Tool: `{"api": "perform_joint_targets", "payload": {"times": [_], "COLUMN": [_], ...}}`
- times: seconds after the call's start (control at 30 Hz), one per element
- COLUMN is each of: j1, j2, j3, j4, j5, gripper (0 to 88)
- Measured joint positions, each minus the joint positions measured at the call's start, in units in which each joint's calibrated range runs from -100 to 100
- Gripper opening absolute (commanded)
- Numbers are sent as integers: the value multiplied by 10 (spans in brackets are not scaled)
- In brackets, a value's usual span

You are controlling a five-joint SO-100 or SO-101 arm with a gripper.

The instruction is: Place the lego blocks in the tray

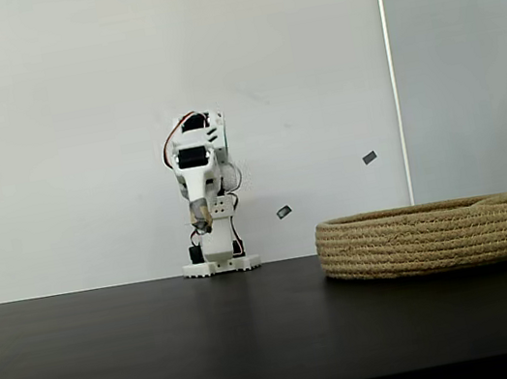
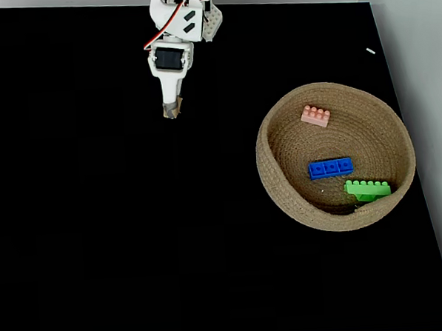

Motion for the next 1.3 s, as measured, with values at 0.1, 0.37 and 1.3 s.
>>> {"api": "perform_joint_targets", "payload": {"times": [0.1,0.37,1.3], "j1": [-21,-25,-47], "j2": [-123,-368,-426], "j3": [133,278,281], "j4": [-12,47,105], "j5": [36,14,2], "gripper": [2,2,2]}}
